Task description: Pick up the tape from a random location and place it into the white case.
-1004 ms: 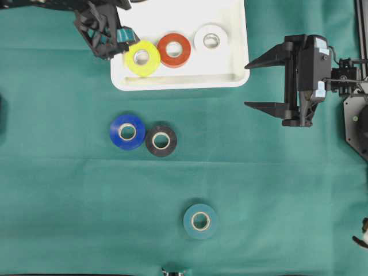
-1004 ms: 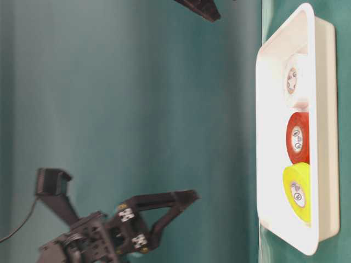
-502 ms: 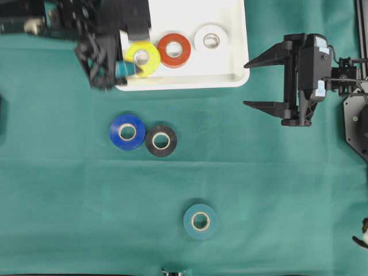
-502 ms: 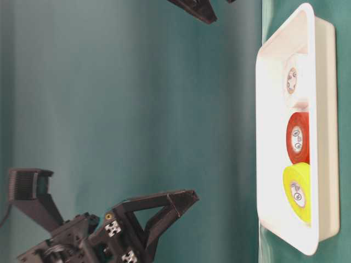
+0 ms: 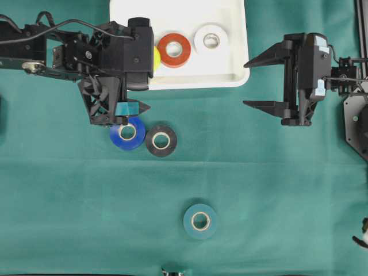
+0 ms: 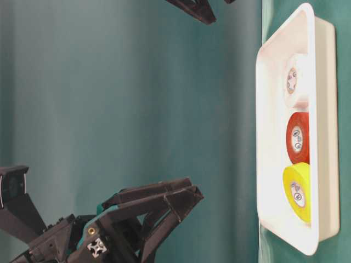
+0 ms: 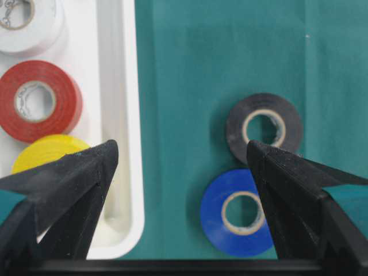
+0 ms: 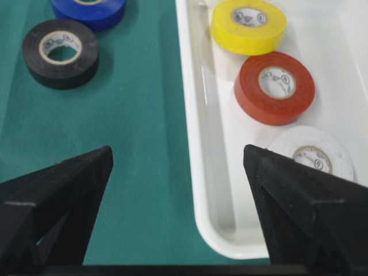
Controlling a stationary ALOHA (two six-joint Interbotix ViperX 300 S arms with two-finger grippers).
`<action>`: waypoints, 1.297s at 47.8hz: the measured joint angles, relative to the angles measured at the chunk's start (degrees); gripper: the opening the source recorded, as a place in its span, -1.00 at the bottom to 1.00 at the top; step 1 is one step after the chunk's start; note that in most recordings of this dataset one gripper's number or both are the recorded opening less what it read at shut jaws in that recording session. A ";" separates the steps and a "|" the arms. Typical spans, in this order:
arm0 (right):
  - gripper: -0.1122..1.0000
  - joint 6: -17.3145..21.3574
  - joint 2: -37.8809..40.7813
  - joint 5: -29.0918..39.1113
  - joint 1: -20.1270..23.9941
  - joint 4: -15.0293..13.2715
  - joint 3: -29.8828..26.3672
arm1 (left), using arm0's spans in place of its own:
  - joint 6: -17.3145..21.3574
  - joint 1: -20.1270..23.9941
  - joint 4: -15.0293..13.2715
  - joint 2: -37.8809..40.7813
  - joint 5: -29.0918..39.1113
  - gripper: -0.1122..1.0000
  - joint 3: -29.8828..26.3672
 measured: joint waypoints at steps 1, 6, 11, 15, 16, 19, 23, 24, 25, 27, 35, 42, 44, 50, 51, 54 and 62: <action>0.78 0.00 0.00 0.09 0.00 0.00 0.00 | 0.00 0.00 0.00 -0.09 -0.09 0.97 0.18; 0.78 0.00 -0.18 0.26 0.00 0.00 -0.09 | 0.00 0.35 0.00 -1.32 -0.35 0.97 1.32; 0.78 -0.09 -0.70 0.53 0.00 0.00 -0.09 | 0.00 0.70 0.00 -2.99 -1.58 0.97 2.99; 0.78 -0.26 -1.58 0.62 0.00 0.00 -0.18 | 0.00 0.88 0.00 -4.66 -3.52 0.97 4.75; 0.78 -0.18 -1.85 0.62 0.00 0.00 -0.18 | 0.00 0.88 0.00 -5.10 -3.87 0.97 5.10; 0.78 -0.18 -2.55 0.88 0.00 0.00 -0.18 | 0.00 0.97 0.00 -6.59 -5.36 0.97 6.42; 0.78 -0.18 -3.43 1.49 0.00 0.09 -0.18 | 0.00 0.97 0.00 -8.53 -7.21 0.97 8.35; 0.78 -0.18 -3.69 1.58 0.00 0.00 -0.18 | 0.00 0.97 0.00 -8.96 -7.56 0.97 8.79; 0.78 -0.26 -4.04 1.76 0.00 0.00 -0.18 | 0.00 1.05 0.00 -9.49 -7.91 0.97 9.14; 0.78 -0.26 -4.57 2.11 0.00 0.00 -0.18 | 0.00 0.97 0.00 -10.55 -8.79 0.97 10.02; 0.78 -0.26 -6.68 2.81 0.00 0.00 -0.18 | -0.09 0.97 0.00 -14.50 -11.78 0.97 13.45; 0.78 -0.26 -7.91 3.08 0.00 0.00 -0.18 | -0.09 0.97 0.00 -18.37 -13.89 0.97 16.17; 0.78 -0.26 -8.35 3.16 0.00 0.00 -0.18 | -0.09 1.05 0.00 -19.34 -14.24 0.97 16.88; 0.78 -0.26 -9.05 3.25 0.00 0.00 -0.18 | -0.09 1.05 0.00 -22.59 -15.38 0.97 19.07; 0.78 -0.26 -9.23 3.25 -0.09 0.00 -0.18 | -0.09 1.05 0.00 -23.03 -15.64 0.97 19.34; 0.78 -0.26 -9.67 3.34 0.00 0.00 -0.18 | -0.09 1.05 -0.09 -24.35 -16.17 0.97 20.21; 0.78 -0.26 -10.28 3.43 0.00 0.00 -0.18 | -0.18 1.05 -0.18 -26.89 -18.02 0.97 22.24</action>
